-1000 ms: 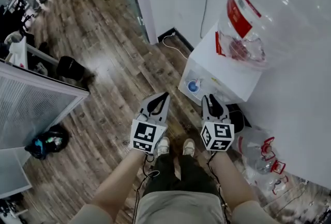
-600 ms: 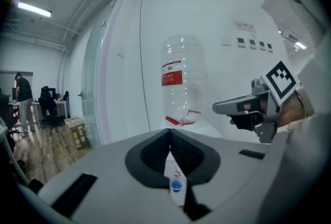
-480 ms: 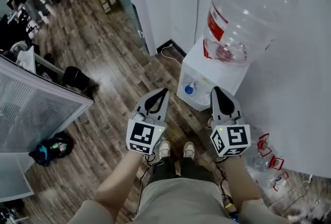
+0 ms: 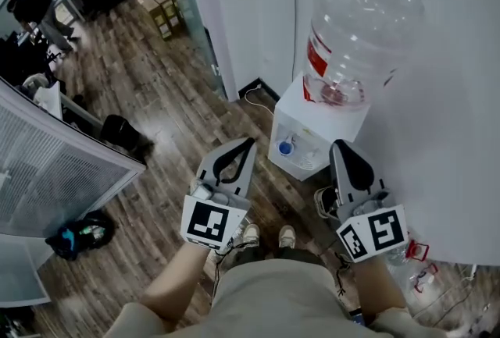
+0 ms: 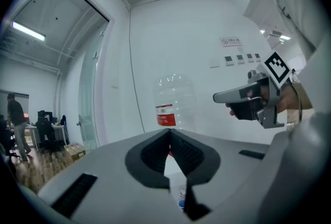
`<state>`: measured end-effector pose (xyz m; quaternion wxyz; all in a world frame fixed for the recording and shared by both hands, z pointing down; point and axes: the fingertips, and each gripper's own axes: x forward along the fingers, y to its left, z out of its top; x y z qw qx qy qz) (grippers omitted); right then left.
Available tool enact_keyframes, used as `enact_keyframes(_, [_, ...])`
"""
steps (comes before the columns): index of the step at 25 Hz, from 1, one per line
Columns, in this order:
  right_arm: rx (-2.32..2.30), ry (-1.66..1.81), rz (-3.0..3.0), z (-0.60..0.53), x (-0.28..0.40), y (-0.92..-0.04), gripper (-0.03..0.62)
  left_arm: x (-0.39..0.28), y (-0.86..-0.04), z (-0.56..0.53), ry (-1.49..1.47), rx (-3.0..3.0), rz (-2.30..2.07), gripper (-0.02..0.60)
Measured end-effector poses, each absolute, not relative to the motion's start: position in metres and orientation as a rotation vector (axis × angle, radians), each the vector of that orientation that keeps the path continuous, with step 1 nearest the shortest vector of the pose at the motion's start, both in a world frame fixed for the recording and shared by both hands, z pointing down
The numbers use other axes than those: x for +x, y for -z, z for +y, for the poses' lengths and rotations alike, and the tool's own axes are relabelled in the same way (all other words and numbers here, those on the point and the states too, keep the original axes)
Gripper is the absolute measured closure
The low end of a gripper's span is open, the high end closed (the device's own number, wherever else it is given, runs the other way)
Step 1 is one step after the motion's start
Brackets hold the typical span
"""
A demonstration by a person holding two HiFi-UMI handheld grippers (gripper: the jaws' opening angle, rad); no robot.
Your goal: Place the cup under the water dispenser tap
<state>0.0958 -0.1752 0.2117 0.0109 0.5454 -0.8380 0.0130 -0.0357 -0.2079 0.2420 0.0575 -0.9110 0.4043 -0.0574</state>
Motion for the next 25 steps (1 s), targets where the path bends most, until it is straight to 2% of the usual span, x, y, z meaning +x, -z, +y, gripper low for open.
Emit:
enact_keyframes(7, [1.575,0.161,-2.583,-0.149,0.083,-0.18,0.587,-0.04,-0.22,-0.192,0.137,-2.749,1.226,0.575])
enact_keyframes(25, [1.575,0.136,-2.587,-0.152,0.078,-0.187,0.588,-0.049,-0.214,-0.189,0.163,-2.757,1.239,0.575])
